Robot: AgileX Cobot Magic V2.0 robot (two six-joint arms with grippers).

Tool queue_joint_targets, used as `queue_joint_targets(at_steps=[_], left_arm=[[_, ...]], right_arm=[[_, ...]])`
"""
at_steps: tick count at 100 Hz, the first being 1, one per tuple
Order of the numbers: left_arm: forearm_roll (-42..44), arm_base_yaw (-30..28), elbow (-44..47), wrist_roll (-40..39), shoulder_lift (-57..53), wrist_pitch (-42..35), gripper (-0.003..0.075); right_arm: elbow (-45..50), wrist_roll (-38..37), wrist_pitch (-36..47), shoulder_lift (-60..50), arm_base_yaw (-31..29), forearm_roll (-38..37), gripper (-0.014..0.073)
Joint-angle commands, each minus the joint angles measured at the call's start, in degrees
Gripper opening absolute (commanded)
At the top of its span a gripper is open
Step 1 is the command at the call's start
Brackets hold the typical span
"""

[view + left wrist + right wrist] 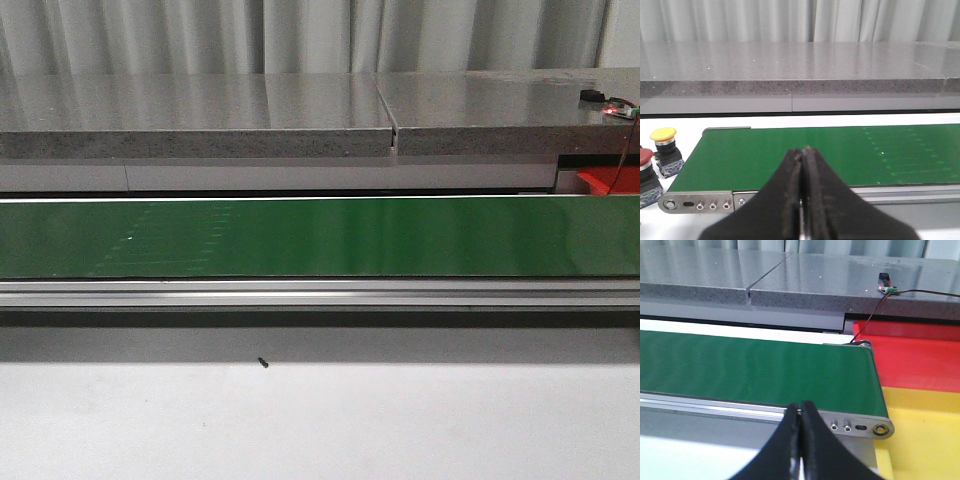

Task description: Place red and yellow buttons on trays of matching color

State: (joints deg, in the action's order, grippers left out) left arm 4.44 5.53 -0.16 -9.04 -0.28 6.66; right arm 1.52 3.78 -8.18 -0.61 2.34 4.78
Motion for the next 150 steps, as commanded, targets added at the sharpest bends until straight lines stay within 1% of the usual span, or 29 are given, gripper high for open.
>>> queue_joint_targets(at_steps=[1,43,54,66,68,69,77,97,116,124,150], left_arm=[[0.1,0.4,1.9,-0.5,-1.9,-4.6,-0.0020],[-0.1,0.4,1.3,-0.5,-1.9,-5.0,-0.0020],[-1.2,0.4,-0.9,-0.5,-1.5,-3.5,-0.0020],[-3.0,0.4,-5.8,-0.5,1.1,-2.0,-0.0020],[-3.2,0.4,-6.6,-0.5,1.8,-1.3,-0.0020],[-3.5,0.4,-10.0,-0.5,4.0,1.9,-0.0020],[-3.5,0.4,-15.1,-0.5,7.9,6.8,-0.0020],[-3.5,0.4,-30.5,-0.5,22.1,19.5,-0.0020],[-4.1,0.4,-39.9,-0.5,33.6,30.3,-0.0020],[-4.4,0.4,-41.6,-0.5,37.2,32.8,-0.0020],[-4.9,0.4,-41.9,-0.5,45.3,33.7,-0.0020]], right_arm=[[-0.9,0.1,4.6,-1.1,0.1,-0.4,-0.0109],[-0.9,0.1,4.6,-1.1,0.1,-0.4,-0.0109],[-0.9,0.1,4.6,-1.1,0.1,-0.4,-0.0109],[-0.9,0.1,4.6,-1.1,0.1,-0.4,-0.0109],[-0.9,0.1,4.6,-1.1,0.1,-0.4,-0.0109],[-0.9,0.1,4.6,-1.1,0.1,-0.4,-0.0109],[-0.9,0.1,4.6,-1.1,0.1,-0.4,-0.0109],[-0.9,0.1,4.6,-1.1,0.1,-0.4,-0.0109],[-0.9,0.1,4.6,-1.1,0.1,-0.4,-0.0109],[-0.9,0.1,4.6,-1.1,0.1,-0.4,-0.0109],[-0.9,0.1,4.6,-1.1,0.1,-0.4,-0.0109]])
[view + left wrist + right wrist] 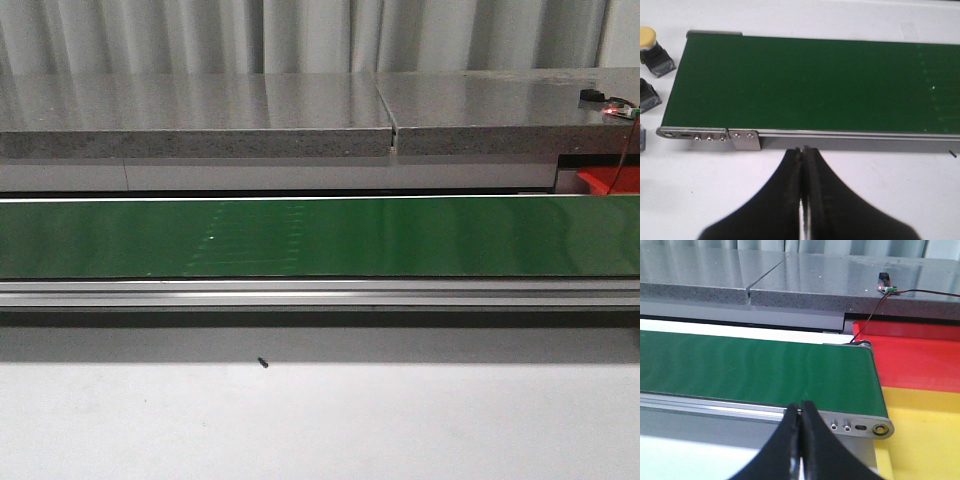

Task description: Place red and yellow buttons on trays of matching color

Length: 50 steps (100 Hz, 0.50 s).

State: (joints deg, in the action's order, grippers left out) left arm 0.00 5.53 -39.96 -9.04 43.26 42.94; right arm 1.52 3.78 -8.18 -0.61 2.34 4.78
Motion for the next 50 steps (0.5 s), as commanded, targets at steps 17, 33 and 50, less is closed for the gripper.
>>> queue_joint_targets(at_steps=[17,33,50], left_arm=[[-1.6,0.4,-2.1,-0.5,3.9,-0.3,0.0027],[-1.6,0.4,-2.1,-0.5,4.3,0.2,0.0318],[-1.6,0.4,-2.1,-3.5,4.3,1.8,0.0635]], right_arm=[[-0.9,0.1,4.6,-1.1,0.1,-0.4,-0.0109],[-0.9,0.1,4.6,-1.1,0.1,-0.4,-0.0109],[-0.9,0.1,4.6,-1.1,0.1,-0.4,-0.0109]])
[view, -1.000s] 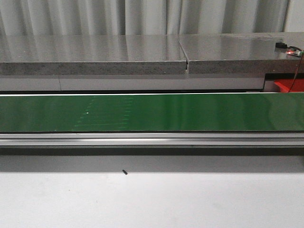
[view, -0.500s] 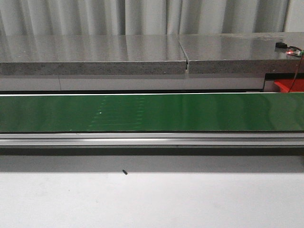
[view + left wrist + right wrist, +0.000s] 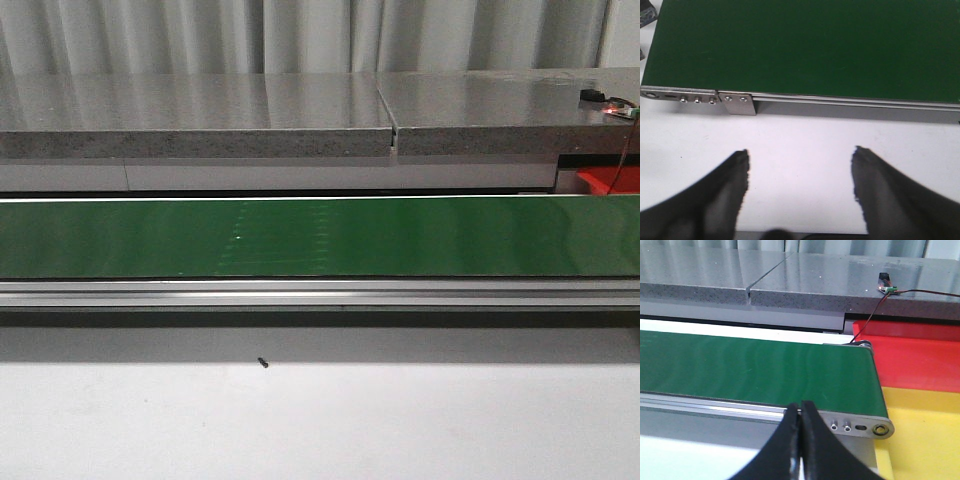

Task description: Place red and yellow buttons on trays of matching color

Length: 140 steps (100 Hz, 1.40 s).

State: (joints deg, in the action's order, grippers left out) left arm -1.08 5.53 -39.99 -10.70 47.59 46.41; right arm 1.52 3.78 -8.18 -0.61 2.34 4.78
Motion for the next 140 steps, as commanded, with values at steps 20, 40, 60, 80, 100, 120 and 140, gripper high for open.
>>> queue_joint_targets(at_steps=[20,40,60,80,100,120,140], left_arm=[[8.5,-1.2,-1.7,-14.3,-0.1,-1.5,0.0661],[11.5,-8.3,-1.6,-16.2,-0.1,-2.5,0.0661],[12.5,-22.1,-1.6,-15.5,3.1,-3.5,0.0661],[13.0,-32.0,-1.6,-14.4,10.3,-6.4,0.0661],[13.1,-33.8,-3.6,-14.4,19.5,-8.0,0.0661],[13.1,-33.8,-6.9,-14.4,27.9,-9.5,0.0661],[13.2,-34.0,-10.0,-14.4,34.9,-9.6,0.0661]], right_arm=[[-0.9,0.1,4.6,-1.1,0.1,-0.4,-0.0109],[-0.9,0.1,4.6,-1.1,0.1,-0.4,-0.0109],[-0.9,0.1,4.6,-1.1,0.1,-0.4,-0.0109],[-0.9,0.1,4.6,-1.1,0.1,-0.4,-0.0109],[-0.9,0.1,4.6,-1.1,0.1,-0.4,-0.0109],[-0.9,0.1,4.6,-1.1,0.1,-0.4,-0.0109],[-0.9,0.1,4.6,-1.1,0.1,-0.4,-0.0109]])
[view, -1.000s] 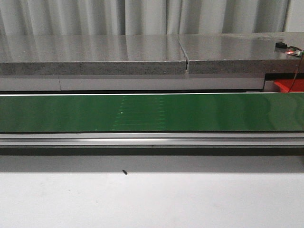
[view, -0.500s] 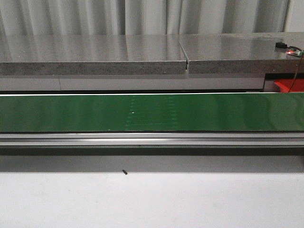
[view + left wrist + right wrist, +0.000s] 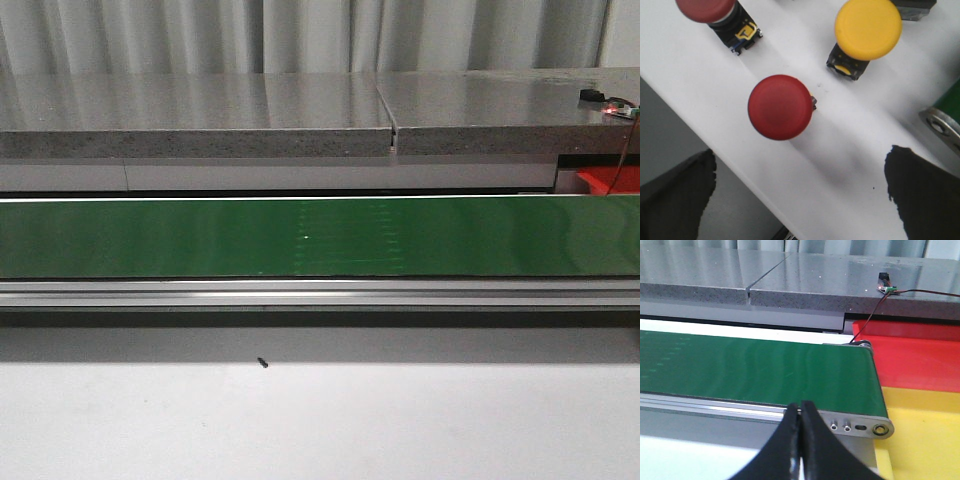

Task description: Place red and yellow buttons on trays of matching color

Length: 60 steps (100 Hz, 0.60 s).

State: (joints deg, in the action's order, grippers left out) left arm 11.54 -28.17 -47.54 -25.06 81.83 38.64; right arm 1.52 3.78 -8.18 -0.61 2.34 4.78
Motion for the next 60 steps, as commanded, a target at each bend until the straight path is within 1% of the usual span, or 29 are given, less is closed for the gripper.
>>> queue_joint_targets(at_steps=[1,60], left_arm=[[0.6,-0.3,-2.6,0.0,0.8,-1.9,0.0661],[2.1,-0.7,-9.2,0.0,10.5,-3.1,0.0661]], right_arm=[[-0.9,0.1,4.6,-1.1,0.1,-0.4,-0.0109],[-0.9,0.1,4.6,-1.1,0.1,-0.4,-0.0109]])
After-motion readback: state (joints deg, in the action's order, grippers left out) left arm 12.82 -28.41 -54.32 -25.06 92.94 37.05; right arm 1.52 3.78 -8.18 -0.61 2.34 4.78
